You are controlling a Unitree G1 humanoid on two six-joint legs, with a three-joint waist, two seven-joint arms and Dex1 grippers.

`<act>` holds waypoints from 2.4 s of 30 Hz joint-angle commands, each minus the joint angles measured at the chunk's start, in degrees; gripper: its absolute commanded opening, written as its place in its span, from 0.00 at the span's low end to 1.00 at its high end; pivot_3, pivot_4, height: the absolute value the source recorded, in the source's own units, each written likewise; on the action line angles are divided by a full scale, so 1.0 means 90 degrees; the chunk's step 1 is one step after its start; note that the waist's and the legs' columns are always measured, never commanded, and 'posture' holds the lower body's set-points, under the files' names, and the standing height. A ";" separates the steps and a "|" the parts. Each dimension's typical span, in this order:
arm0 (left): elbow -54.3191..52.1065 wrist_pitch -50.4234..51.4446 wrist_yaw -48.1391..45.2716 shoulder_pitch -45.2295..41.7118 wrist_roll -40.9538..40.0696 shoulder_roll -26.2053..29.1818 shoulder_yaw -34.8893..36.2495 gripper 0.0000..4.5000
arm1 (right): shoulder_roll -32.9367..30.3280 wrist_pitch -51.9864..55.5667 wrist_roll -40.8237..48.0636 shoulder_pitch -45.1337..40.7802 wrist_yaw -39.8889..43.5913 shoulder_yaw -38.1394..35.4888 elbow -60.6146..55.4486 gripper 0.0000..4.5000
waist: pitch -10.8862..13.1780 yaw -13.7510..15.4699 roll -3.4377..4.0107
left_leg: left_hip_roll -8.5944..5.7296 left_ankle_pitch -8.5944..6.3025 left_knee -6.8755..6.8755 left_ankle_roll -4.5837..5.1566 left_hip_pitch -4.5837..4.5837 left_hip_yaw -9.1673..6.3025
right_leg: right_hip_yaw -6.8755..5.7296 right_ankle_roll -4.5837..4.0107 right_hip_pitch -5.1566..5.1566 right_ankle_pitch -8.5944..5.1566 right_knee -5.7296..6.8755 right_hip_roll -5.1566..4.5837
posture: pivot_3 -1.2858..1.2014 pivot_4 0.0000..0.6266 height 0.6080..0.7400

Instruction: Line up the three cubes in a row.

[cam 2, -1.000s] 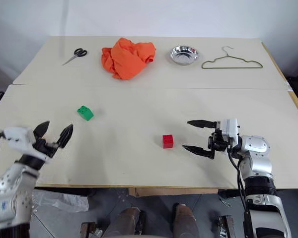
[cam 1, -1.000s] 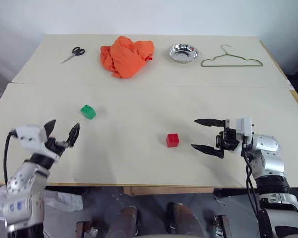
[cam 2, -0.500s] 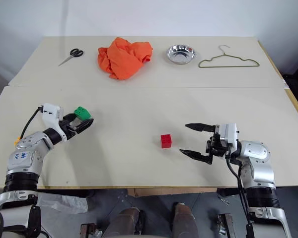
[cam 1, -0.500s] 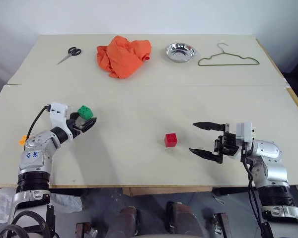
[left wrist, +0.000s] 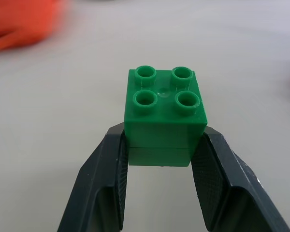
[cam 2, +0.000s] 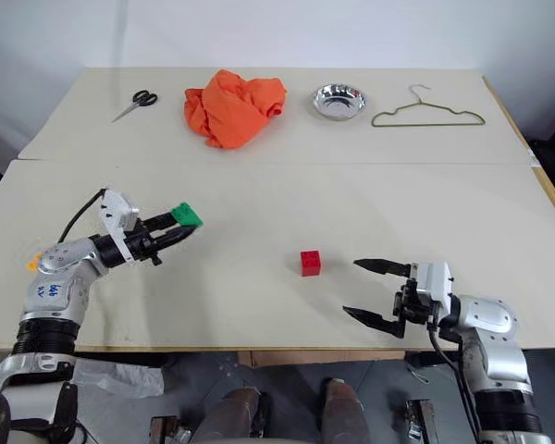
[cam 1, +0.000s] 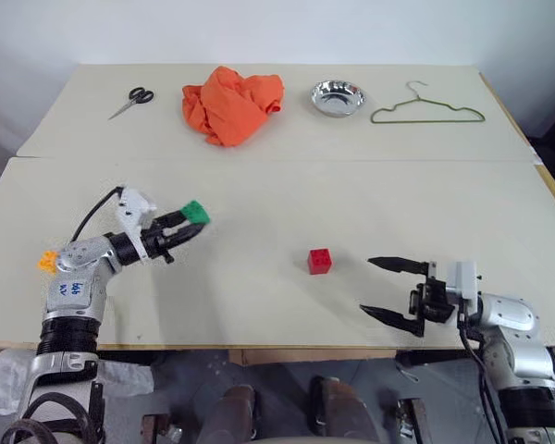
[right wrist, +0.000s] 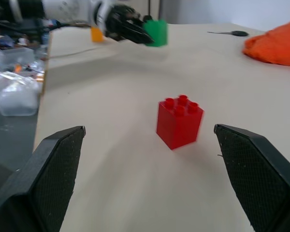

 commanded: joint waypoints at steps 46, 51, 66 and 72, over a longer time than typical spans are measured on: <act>-0.3768 -0.0512 0.3154 0.5489 -0.1002 -0.2085 0.4126 1.00 | 0.0424 0.0952 0.0588 -0.1493 0.0450 0.1073 -0.0452 1.00 | 0.0010 0.0169 -0.0025 | 0.0011 0.0006 -0.0002 0.0001 -0.0002 -0.0010 | 0.0004 0.0003 0.0007 0.0002 -0.0043 -0.0001 | 0.52 0.24 1.00; -0.3052 -0.0972 0.3899 0.5988 -0.1330 -0.2886 0.4853 1.00 | 0.0489 0.1058 0.0635 -0.1612 0.0529 0.1136 -0.0566 1.00 | 0.0004 0.0219 -0.0034 | 0.0009 -0.0001 0.0000 0.0008 0.0003 -0.0014 | 0.0004 0.0003 0.0024 0.0019 -0.0072 -0.0005 | 0.52 0.24 1.00; -0.1360 -0.0387 0.2916 0.4868 -0.1235 -0.0245 0.4342 1.00 | 0.0561 0.0981 0.0450 -0.1527 0.0495 0.1233 -0.0482 1.00 | 0.0001 0.0095 -0.0037 | 0.0015 -0.0003 -0.0008 0.0000 0.0003 -0.0013 | -0.0001 -0.0014 0.0007 0.0010 -0.0051 0.0000 | 0.52 0.24 1.00; -0.0105 -0.0159 0.2295 0.3850 -0.1120 0.0772 0.3974 1.00 | 0.0571 0.0901 0.0396 -0.1406 0.0311 0.1191 -0.0641 1.00 | -0.0001 -0.0052 -0.0031 | 0.0010 -0.0008 -0.0015 0.0007 0.0001 -0.0003 | 0.0010 -0.0016 -0.0004 0.0010 -0.0019 0.0001 | 0.52 0.24 1.00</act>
